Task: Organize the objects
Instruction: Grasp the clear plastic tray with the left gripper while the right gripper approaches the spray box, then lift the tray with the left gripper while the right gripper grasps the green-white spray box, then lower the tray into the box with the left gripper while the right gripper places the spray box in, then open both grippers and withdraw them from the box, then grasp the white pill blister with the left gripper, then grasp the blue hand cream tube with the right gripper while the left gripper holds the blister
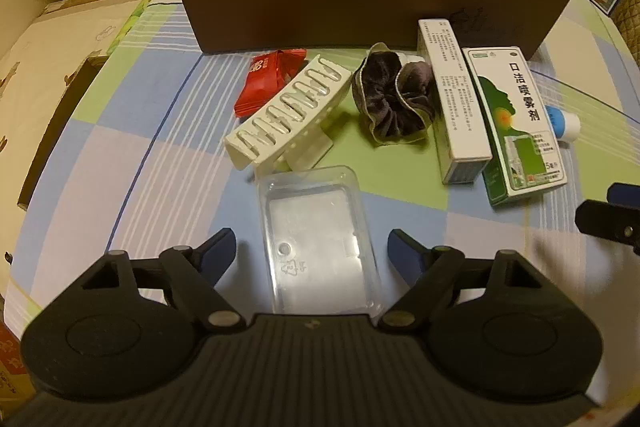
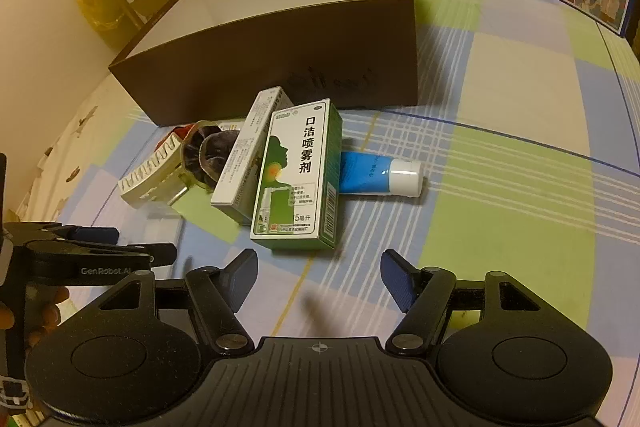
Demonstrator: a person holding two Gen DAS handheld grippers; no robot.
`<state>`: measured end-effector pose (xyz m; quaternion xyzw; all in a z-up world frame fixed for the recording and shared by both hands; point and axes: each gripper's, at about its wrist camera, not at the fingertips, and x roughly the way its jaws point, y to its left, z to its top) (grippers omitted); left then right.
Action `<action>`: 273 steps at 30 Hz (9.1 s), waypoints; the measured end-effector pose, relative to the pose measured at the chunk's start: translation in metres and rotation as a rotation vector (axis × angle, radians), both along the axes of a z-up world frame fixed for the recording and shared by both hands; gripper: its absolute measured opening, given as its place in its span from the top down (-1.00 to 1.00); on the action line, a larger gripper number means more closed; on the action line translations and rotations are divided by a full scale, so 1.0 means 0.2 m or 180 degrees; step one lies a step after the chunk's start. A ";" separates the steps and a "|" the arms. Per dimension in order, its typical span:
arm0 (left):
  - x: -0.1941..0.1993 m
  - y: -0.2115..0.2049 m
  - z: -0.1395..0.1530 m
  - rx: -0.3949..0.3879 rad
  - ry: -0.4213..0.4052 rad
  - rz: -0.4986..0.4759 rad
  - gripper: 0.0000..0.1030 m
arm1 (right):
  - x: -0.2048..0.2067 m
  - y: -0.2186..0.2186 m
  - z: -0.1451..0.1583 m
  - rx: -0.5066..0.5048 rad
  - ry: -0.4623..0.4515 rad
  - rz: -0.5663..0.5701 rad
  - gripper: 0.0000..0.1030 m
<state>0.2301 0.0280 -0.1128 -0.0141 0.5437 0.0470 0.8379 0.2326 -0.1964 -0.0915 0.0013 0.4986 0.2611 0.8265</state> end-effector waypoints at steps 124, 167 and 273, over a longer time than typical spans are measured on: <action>1.56 0.30 0.19 -0.0217 -0.0486 -0.0447 -0.04 | 1.52 0.74 0.03 0.0131 -0.0156 -0.0483 -0.05; 1.02 0.33 0.58 -0.0309 -0.0995 -0.0428 -0.42 | 0.84 0.52 0.44 0.0213 -0.0597 -0.0427 -0.18; 0.17 0.23 0.02 -0.0294 -0.0250 -0.0892 0.52 | 0.15 0.07 0.01 -0.0153 -0.0205 -0.0391 0.10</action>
